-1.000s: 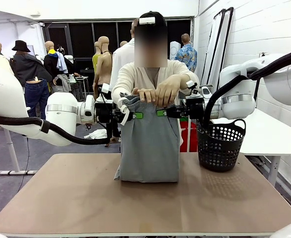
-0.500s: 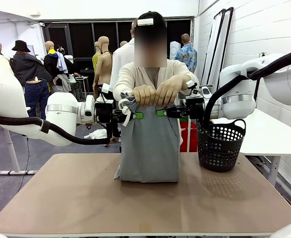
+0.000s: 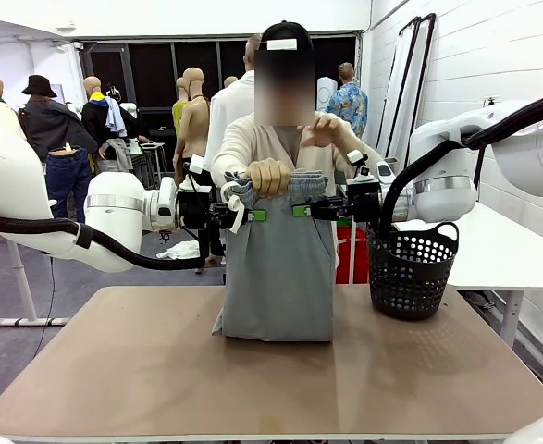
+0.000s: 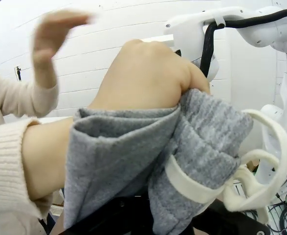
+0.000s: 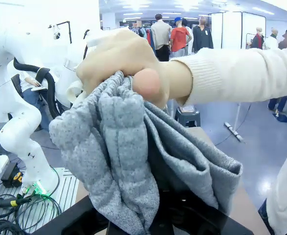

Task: Fold the training pants.
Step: Release the ends of the Training pants and then grab the overlapped ends.

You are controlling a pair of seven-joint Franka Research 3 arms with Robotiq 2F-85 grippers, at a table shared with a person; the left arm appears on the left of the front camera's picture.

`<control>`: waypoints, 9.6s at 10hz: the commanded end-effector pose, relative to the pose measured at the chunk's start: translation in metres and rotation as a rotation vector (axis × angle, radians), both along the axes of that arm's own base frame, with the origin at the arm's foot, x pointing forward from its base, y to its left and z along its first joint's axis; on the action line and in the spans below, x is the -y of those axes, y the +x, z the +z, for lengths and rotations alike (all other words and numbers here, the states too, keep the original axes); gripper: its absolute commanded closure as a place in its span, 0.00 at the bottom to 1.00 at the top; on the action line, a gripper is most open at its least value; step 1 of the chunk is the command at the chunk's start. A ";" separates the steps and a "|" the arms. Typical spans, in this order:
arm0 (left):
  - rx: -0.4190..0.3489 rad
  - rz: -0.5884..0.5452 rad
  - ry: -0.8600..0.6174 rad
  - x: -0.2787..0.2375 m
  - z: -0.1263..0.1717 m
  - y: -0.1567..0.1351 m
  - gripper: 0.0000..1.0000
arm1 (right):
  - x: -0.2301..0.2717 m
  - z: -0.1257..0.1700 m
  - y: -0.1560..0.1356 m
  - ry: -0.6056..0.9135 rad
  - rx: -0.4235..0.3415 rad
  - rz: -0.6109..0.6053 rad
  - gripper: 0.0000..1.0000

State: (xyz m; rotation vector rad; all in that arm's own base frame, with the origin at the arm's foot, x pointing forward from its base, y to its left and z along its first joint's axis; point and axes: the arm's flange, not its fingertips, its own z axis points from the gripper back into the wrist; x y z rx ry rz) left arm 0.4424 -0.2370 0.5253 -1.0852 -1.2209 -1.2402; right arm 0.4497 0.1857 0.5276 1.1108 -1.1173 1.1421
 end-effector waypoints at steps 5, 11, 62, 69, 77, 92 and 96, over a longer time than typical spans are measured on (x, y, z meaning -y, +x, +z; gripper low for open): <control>0.001 0.014 -0.019 -0.001 0.002 -0.002 1.00 | -0.001 0.002 -0.001 0.009 0.005 0.002 1.00; 0.001 0.014 -0.019 -0.001 0.002 -0.002 1.00 | -0.001 0.002 -0.001 0.009 0.005 0.002 1.00; -0.013 0.309 0.015 -0.043 0.000 -0.032 0.00 | 0.044 -0.001 -0.007 0.007 0.026 -0.141 0.07; 0.108 0.442 0.023 -0.046 0.003 -0.034 0.00 | 0.043 0.004 -0.011 0.016 0.070 -0.181 0.07; 0.093 0.371 0.005 -0.037 0.001 -0.024 0.00 | 0.040 0.000 -0.017 0.011 0.160 -0.257 0.07; 0.082 0.128 0.052 -0.017 0.004 0.004 0.00 | 0.031 -0.004 -0.005 0.041 0.058 -0.015 0.07; 0.054 0.104 0.053 -0.006 0.003 0.006 0.00 | 0.017 -0.006 -0.003 0.042 0.055 0.012 0.07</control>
